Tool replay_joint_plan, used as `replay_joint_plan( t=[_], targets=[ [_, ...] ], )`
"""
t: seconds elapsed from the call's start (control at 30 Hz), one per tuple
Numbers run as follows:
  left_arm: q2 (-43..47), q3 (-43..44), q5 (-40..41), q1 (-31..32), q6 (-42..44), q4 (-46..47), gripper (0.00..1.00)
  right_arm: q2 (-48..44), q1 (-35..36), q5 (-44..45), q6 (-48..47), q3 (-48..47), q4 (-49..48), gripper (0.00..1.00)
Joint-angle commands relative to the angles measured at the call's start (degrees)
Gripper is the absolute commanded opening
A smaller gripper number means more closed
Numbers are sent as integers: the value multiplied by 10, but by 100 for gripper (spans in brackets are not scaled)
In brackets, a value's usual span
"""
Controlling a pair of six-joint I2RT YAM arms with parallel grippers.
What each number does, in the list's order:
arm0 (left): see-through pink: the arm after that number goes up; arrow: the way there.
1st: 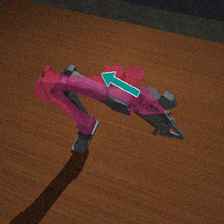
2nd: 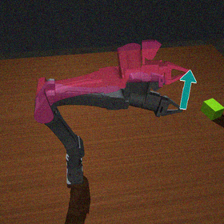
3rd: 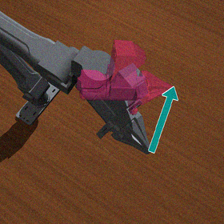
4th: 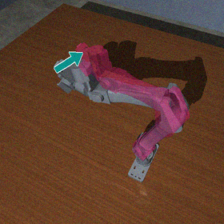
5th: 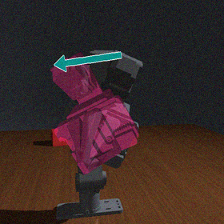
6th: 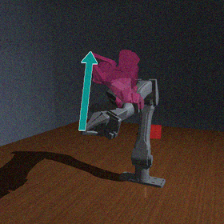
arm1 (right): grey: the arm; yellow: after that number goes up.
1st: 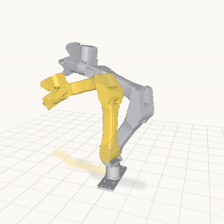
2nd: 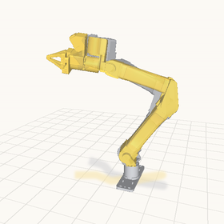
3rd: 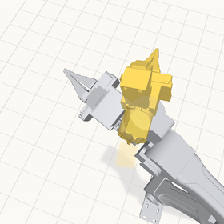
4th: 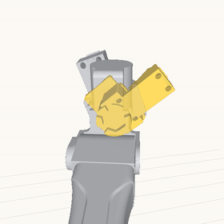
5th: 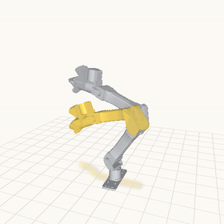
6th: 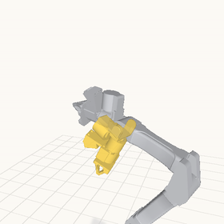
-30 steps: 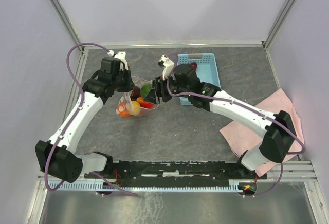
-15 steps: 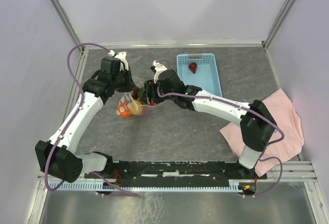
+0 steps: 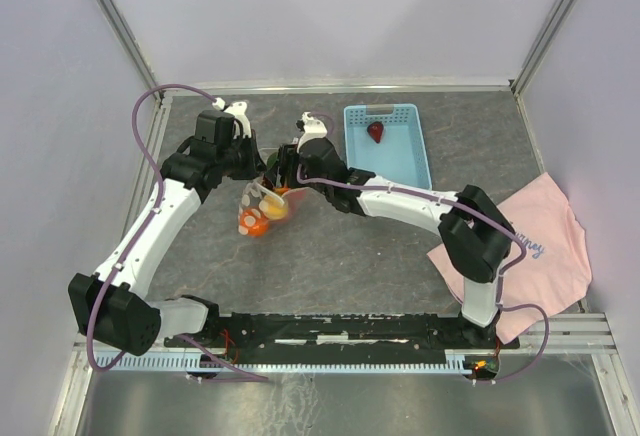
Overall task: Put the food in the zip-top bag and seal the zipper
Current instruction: Place the fake fruit in the zipper food storage bag.
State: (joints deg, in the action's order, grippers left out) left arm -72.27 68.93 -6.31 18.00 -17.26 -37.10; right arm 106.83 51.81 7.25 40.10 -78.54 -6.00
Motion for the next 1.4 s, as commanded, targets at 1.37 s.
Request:
replay_joint_plan(
  t=[1.37],
  targets=[
    [8, 9, 17, -2, 8, 25, 3, -170, -19, 34, -343, -37, 250, 94]
  ],
)
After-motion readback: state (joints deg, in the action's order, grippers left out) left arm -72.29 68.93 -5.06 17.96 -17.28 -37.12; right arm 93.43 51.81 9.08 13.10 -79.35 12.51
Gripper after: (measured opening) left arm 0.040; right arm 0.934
